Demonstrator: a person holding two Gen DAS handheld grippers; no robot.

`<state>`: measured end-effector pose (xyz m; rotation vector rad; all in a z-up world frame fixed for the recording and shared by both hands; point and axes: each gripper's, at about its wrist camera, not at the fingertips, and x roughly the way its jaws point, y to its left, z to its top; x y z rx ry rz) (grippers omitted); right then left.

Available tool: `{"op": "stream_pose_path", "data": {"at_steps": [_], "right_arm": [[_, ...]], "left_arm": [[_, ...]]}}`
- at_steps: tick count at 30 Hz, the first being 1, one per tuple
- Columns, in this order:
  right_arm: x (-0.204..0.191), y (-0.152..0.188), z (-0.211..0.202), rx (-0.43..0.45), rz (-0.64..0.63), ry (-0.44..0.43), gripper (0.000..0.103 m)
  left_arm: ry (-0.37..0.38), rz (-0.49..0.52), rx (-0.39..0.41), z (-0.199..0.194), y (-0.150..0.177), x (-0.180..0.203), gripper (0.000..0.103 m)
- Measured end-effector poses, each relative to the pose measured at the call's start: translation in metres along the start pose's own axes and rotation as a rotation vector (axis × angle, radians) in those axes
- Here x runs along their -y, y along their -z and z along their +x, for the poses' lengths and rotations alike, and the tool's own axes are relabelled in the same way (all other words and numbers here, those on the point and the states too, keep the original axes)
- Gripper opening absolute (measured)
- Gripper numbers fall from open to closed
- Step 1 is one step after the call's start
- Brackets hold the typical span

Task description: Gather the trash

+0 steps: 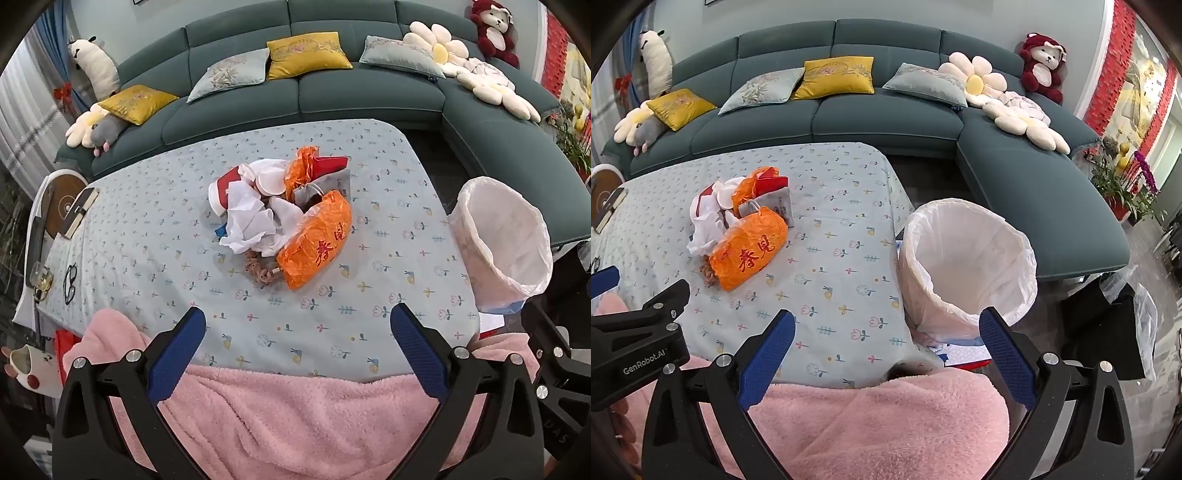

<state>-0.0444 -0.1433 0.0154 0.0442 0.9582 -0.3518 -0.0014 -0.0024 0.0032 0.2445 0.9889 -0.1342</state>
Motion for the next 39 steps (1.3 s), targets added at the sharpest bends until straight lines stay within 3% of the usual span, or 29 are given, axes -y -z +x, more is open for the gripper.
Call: {"op": "stream_pose_path", "data": {"at_steps": [39], "right_arm": [[0.0025, 0.0010, -0.0001, 0.001, 0.004, -0.003, 0.096]], "left_arm": [[0.016, 0.009, -0.007, -0.0010, 0.0003, 0.0032, 0.096]]}}
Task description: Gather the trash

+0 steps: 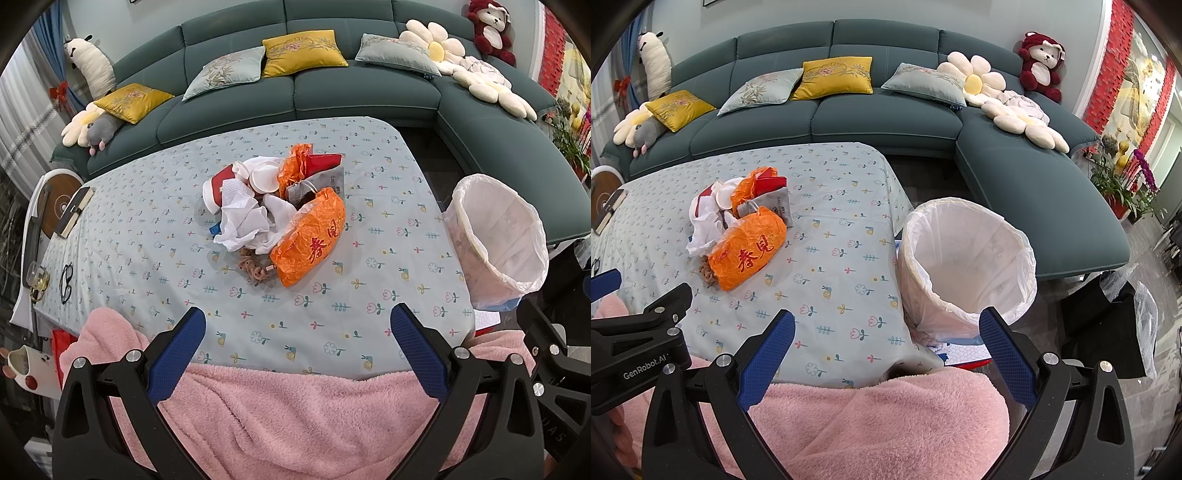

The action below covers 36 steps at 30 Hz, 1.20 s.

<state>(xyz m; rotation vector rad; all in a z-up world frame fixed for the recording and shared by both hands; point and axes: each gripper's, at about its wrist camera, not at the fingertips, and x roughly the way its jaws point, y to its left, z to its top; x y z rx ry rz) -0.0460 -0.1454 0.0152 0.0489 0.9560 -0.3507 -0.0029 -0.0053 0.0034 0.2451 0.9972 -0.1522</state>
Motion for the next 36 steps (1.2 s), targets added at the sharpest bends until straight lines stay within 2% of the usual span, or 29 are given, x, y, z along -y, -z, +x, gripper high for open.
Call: {"op": "stream_pose_path", "data": {"at_steps": [36], "right_arm": [[0.007, -0.002, -0.001, 0.006, -0.002, 0.003, 0.096]], "left_arm": [[-0.003, -0.006, 0.005, 0.003, -0.005, -0.003, 0.095]]}}
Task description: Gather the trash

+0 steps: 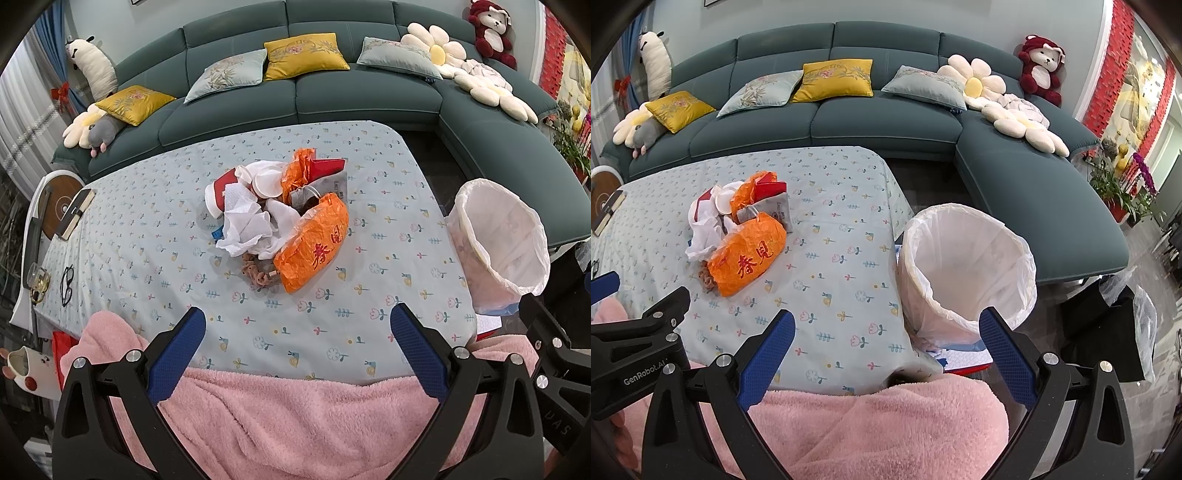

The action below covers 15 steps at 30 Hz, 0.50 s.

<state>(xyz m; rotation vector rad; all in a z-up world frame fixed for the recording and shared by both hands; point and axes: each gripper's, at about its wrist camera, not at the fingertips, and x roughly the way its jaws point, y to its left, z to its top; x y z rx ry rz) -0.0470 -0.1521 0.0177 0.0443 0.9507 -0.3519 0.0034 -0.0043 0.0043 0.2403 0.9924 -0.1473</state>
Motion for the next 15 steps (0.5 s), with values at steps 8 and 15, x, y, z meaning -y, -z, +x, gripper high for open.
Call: {"op": "stream_pose_path", "data": {"at_steps": [8, 15], "right_arm": [[-0.0068, -0.0122, 0.0022, 0.001, 0.001, 0.007, 0.096], [-0.0088, -0.0121, 0.0071, 0.000, 0.005, 0.014, 0.096]], "left_arm": [[0.012, 0.000, -0.003, 0.0016, -0.0051, -0.0008, 0.095], [0.027, 0.004, 0.008, 0.0034, -0.0036, 0.0013, 0.095]]}}
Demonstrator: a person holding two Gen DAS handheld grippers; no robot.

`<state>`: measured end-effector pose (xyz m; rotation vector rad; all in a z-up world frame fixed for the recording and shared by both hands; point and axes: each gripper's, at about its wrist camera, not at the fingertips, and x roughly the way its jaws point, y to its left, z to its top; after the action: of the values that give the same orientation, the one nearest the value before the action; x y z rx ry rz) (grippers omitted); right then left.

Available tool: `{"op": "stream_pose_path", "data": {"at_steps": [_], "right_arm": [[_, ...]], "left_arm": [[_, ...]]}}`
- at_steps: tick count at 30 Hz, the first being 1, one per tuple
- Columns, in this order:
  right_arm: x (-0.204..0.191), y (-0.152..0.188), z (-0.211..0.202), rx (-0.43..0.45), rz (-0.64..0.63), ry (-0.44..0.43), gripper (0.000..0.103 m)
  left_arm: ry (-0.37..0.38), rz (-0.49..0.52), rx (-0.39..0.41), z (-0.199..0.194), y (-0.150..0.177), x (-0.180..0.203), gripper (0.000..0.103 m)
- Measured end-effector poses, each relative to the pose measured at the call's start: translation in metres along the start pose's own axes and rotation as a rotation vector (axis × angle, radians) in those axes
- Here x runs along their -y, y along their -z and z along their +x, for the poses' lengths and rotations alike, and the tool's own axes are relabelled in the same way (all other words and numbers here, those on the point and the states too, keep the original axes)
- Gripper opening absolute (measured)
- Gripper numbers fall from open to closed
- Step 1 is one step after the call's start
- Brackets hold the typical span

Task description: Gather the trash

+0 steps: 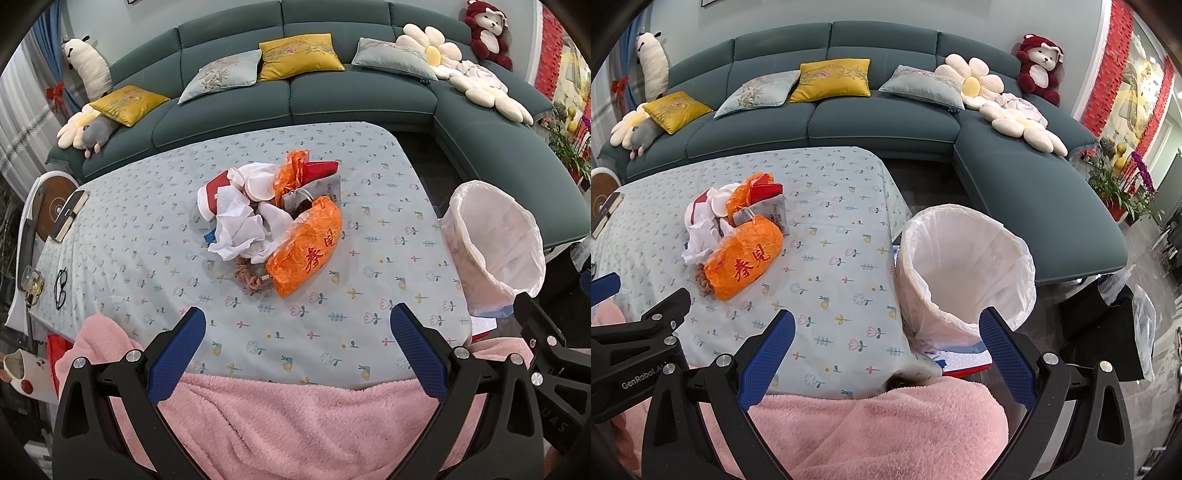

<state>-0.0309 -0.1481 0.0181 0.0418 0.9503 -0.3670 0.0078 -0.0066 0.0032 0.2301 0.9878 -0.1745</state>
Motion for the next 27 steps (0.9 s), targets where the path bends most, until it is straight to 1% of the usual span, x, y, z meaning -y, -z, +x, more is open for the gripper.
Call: {"op": "stream_pose_path", "data": {"at_steps": [9, 13, 16, 20, 23, 27], "right_arm": [[-0.001, -0.003, 0.005, 0.001, 0.013, 0.011, 0.096], [-0.004, -0.004, 0.007, 0.004, 0.014, 0.019, 0.096], [-0.005, -0.005, 0.005, 0.019, 0.020, 0.025, 0.096], [-0.006, -0.009, 0.005, 0.031, 0.032, 0.028, 0.096], [-0.013, -0.013, 0.011, 0.022, 0.027, 0.025, 0.096], [-0.033, -0.022, 0.018, 0.028, 0.004, 0.003, 0.096]], "left_arm": [[0.005, 0.000, -0.003, 0.003, 0.000, 0.000, 0.095], [0.019, -0.012, 0.009, 0.005, -0.003, -0.006, 0.096], [0.030, -0.017, 0.003, 0.009, -0.005, -0.010, 0.096], [0.060, -0.026, 0.006, 0.013, -0.007, -0.020, 0.096], [0.056, -0.042, 0.014, 0.017, -0.009, -0.031, 0.096], [0.069, -0.073, 0.003, 0.028, -0.011, -0.050, 0.096]]}}
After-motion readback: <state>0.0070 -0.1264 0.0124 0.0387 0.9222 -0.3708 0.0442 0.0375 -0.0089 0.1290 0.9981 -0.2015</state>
